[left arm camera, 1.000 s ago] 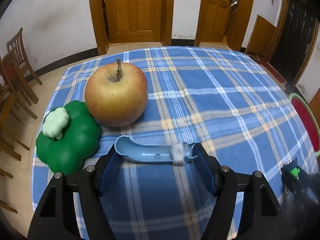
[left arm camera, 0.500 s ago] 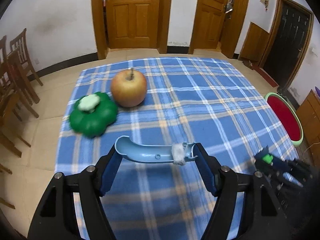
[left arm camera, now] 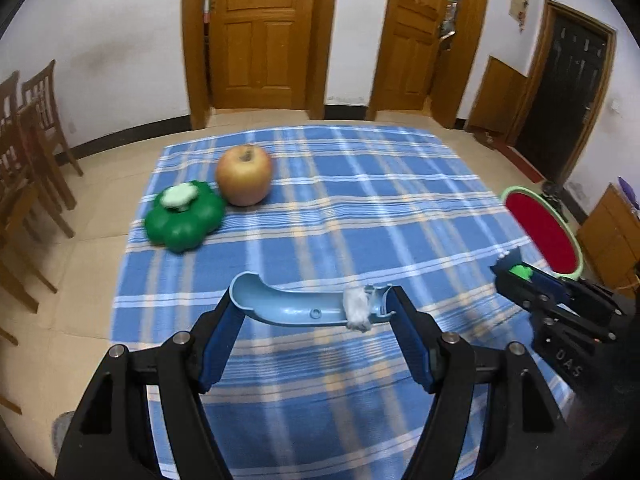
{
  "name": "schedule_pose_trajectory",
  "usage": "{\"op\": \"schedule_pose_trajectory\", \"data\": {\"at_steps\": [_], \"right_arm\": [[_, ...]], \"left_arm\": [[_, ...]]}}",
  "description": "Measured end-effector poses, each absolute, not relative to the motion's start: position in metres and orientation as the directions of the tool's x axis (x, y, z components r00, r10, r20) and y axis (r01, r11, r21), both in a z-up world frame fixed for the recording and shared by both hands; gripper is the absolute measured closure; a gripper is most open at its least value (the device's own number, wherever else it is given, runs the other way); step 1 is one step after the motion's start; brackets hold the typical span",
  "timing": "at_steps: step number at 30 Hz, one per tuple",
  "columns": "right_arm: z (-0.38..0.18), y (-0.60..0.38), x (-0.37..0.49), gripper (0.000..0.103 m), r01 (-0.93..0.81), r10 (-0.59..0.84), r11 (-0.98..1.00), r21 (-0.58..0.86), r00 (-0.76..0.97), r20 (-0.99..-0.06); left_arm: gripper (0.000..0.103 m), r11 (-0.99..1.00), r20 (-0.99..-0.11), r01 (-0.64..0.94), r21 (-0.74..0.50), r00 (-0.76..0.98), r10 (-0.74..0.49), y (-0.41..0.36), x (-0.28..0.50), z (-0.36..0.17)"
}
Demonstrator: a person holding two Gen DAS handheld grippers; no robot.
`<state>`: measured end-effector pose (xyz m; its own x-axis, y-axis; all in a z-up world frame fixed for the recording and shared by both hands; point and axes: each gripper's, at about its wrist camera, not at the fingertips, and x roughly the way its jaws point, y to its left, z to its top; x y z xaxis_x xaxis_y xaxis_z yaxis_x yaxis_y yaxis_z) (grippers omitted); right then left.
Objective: Collect trash
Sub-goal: 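Lift the figurine and blue piece and carry them over the red bucket, then open both tools to drop the figurine and blue piece into the bucket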
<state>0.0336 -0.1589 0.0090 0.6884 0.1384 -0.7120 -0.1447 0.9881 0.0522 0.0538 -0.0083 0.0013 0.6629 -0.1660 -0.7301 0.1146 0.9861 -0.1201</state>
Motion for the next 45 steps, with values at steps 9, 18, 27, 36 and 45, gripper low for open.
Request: {"op": "schedule_pose_trajectory", "data": {"at_steps": [9, 18, 27, 36, 45], "right_arm": [[0.023, -0.221, 0.020, 0.081, 0.011, 0.019, 0.999, 0.040, 0.727, -0.687], [0.030, -0.313, -0.027, 0.081, 0.274, -0.184, 0.961, 0.024, 0.703, -0.687], [0.031, -0.357, -0.048, 0.081, 0.371, -0.242, 0.927, 0.045, 0.688, -0.684], [0.021, -0.395, -0.007, 0.081, 0.378, -0.250, 0.925, 0.041, 0.686, -0.683], [0.007, -0.435, 0.057, 0.081, 0.378, -0.266, 0.926, 0.022, 0.691, -0.672]], "left_arm": [[0.030, 0.926, -0.712, 0.352, -0.133, 0.617, -0.337, -0.105, 0.063, 0.010], [0.030, 0.776, -0.704, 0.609, -0.165, 0.478, -0.525, -0.225, 0.055, 0.014], [0.030, 0.745, -0.682, 0.649, -0.154, 0.476, -0.555, -0.264, 0.046, 0.020], [0.030, 0.722, -0.637, 0.669, -0.178, 0.481, -0.602, -0.307, 0.103, 0.024], [0.030, 0.708, -0.636, 0.684, -0.177, 0.469, -0.613, -0.357, 0.166, 0.008]]}}
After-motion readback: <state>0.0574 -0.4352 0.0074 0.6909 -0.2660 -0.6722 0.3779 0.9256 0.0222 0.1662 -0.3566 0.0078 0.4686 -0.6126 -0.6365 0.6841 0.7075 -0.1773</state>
